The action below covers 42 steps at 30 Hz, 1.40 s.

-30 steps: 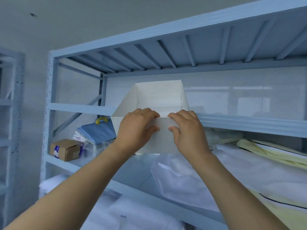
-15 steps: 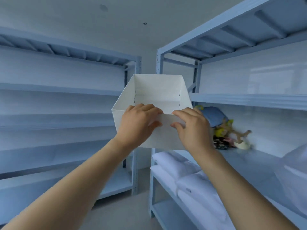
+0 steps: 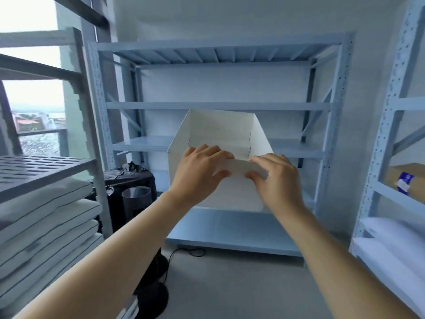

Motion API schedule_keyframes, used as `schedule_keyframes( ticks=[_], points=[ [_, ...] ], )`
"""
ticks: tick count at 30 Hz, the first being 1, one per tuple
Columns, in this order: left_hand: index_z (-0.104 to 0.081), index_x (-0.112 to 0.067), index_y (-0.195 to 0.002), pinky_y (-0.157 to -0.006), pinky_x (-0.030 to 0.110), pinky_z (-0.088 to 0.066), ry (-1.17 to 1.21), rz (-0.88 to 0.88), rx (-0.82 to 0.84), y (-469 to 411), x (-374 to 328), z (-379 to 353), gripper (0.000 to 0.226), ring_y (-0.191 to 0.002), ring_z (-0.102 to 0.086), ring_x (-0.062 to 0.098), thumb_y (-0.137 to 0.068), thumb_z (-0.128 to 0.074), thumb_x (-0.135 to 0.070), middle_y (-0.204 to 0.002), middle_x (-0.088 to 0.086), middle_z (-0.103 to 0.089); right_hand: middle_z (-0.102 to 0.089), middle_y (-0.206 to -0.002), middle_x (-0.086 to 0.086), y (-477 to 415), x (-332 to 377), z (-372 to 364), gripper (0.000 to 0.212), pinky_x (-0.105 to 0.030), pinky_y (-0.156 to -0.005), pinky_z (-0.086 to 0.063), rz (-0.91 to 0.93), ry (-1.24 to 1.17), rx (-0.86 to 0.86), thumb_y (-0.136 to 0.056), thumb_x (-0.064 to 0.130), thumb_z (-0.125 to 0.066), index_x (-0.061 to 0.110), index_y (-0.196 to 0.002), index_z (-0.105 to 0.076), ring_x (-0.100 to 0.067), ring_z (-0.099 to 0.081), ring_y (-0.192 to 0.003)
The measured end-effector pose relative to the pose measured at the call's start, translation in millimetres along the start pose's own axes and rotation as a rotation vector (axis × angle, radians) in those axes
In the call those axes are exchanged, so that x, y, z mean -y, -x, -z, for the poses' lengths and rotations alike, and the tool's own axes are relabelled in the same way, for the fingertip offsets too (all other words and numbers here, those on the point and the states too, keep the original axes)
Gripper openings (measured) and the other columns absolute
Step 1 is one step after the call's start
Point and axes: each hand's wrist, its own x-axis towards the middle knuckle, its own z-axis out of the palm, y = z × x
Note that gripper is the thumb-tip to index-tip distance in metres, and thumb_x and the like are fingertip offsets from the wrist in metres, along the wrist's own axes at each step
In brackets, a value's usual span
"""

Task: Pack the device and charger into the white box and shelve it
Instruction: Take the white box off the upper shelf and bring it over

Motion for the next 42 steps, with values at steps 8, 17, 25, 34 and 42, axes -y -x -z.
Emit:
schedule_keyframes(
  ticks=[8, 17, 25, 34, 42],
  points=[
    [-0.067, -0.023, -0.106, -0.079, 0.036, -0.036, -0.213, 0.159, 0.031, 14.0, 79.0, 5.6, 0.03, -0.089, -0.06, 0.027, -0.076, -0.072, -0.027, -0.095, -0.001, -0.068, -0.071, -0.085, -0.01, -33.1, 16.6, -107.3, 0.028, -0.028, -0.07, -0.04, 0.085, -0.245, 0.048, -0.066, 0.005, -0.078, 0.007, -0.093, -0.07, -0.033, -0.06, -0.079],
    [-0.066, -0.026, -0.108, -0.078, 0.036, -0.035, -0.448, 0.335, 0.022, 17.6, 138.6, 0.1, 0.031, -0.09, -0.059, 0.027, -0.077, -0.07, -0.025, -0.096, -0.001, -0.067, -0.071, -0.083, -0.01, -73.4, 26.5, -204.4, 0.027, -0.023, -0.067, -0.034, 0.209, -0.473, 0.113, -0.066, 0.005, -0.078, 0.007, -0.092, -0.071, -0.031, -0.06, -0.077],
    [-0.066, -0.025, -0.107, -0.078, 0.036, -0.036, -0.654, 0.456, 0.018, 44.5, 186.0, 17.8, 0.029, -0.085, -0.06, 0.027, -0.078, -0.071, -0.024, -0.092, -0.002, -0.067, -0.071, -0.086, -0.008, -88.2, 69.6, -279.5, 0.029, -0.021, -0.071, -0.032, 0.3, -0.679, 0.196, -0.068, 0.011, -0.079, 0.008, -0.096, -0.07, -0.029, -0.059, -0.082],
    [-0.066, -0.027, -0.107, -0.077, 0.036, -0.039, -0.885, 0.516, 0.008, 83.1, 278.1, 52.9, 0.03, -0.079, -0.061, 0.024, -0.078, -0.071, -0.028, -0.088, -0.005, -0.067, -0.071, -0.084, -0.006, -105.3, 151.4, -380.0, 0.03, -0.022, -0.073, -0.037, 0.35, -0.831, 0.24, -0.069, 0.012, -0.079, 0.008, -0.098, -0.07, -0.027, -0.06, -0.082],
    [-0.067, -0.028, -0.1, -0.076, 0.035, -0.04, -0.966, 0.557, -0.055, 103.3, 402.9, 91.6, 0.026, -0.08, -0.062, 0.023, -0.075, -0.07, -0.035, -0.087, -0.006, -0.066, -0.07, -0.088, -0.006, -143.0, 238.6, -481.1, 0.028, -0.02, -0.075, -0.035, 0.382, -0.94, 0.245, -0.071, 0.008, -0.075, 0.008, -0.098, -0.07, -0.029, -0.057, -0.087]
  ],
)
